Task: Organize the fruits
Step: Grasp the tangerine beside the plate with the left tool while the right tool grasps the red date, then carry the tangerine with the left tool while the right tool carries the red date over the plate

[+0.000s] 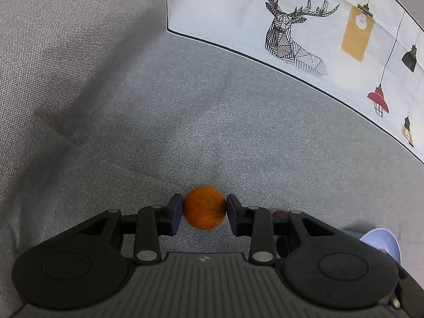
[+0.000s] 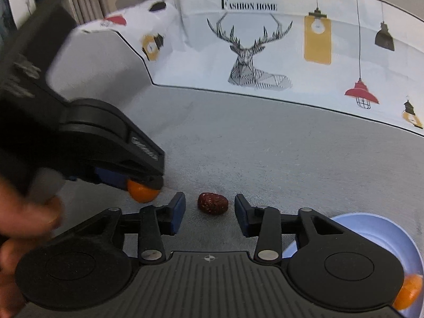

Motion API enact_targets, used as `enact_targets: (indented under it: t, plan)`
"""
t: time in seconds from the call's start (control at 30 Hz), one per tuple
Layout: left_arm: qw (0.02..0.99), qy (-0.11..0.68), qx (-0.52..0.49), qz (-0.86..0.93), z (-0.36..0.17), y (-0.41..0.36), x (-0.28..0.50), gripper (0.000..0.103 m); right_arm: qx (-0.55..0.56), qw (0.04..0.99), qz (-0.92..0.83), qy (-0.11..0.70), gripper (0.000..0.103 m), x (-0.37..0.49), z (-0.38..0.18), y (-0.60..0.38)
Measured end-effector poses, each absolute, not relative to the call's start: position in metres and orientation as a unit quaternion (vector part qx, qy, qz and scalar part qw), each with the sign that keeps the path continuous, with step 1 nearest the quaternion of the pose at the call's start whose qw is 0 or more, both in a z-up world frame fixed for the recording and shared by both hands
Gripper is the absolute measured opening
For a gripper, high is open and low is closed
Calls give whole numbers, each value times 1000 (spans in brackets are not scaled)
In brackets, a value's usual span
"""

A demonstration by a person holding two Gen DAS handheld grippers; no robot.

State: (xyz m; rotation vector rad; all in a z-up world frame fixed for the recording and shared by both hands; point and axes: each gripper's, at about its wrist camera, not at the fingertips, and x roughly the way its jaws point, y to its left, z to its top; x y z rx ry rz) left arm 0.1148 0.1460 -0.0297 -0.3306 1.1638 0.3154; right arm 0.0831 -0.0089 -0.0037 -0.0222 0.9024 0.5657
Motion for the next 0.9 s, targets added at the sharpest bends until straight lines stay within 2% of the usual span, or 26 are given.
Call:
enact_targets:
  t: [0.33,0.4,0.43,0.57,0.9]
  plan:
    - [811,545,-149,149,-29,145,117,40,-20,845,268,462,44,100,-24,8]
    - [811,545,-150,149,-29,145,117,40,-27,843,268,465,41,100,-26,11]
    - [811,545,-150,149,-30,146,117,40,-30,843,268,465,33,99,-26,12]
    - [811,546,-148,148,-30,146,117,40,-35,844,272,461,33,97,-24,12]
    - [820,536,-139,145,-27,143,112,39,-14,870,267,415,33,83,22,-15]
